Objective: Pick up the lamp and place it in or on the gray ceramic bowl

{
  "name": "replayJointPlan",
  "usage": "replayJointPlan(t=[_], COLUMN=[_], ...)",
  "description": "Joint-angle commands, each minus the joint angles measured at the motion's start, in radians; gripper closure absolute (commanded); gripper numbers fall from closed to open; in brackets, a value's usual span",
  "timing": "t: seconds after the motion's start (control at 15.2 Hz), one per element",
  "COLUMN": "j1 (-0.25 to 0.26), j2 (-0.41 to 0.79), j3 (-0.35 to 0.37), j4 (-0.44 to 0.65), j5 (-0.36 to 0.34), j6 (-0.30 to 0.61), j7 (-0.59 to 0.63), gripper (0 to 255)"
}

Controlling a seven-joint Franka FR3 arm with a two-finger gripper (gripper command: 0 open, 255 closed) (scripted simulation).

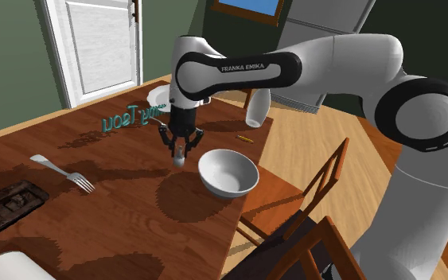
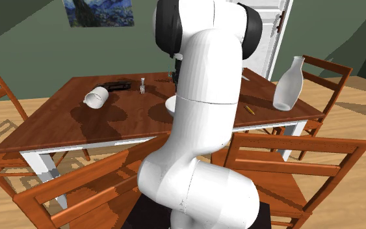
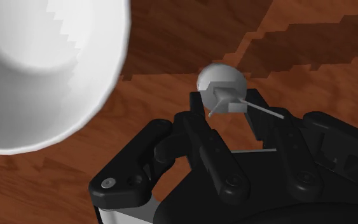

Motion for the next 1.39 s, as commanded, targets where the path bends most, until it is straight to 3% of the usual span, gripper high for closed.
replayJointPlan(t=[0.0, 1.32], j1=[0.001, 0.013], j2=[-0.005, -0.007], j3=[0.001, 0.009], j4=[0.022, 0.289], j5=[0.002, 0.003], j6=[-0.026, -0.294], j7=[0.002, 0.022], gripper=[255, 255])
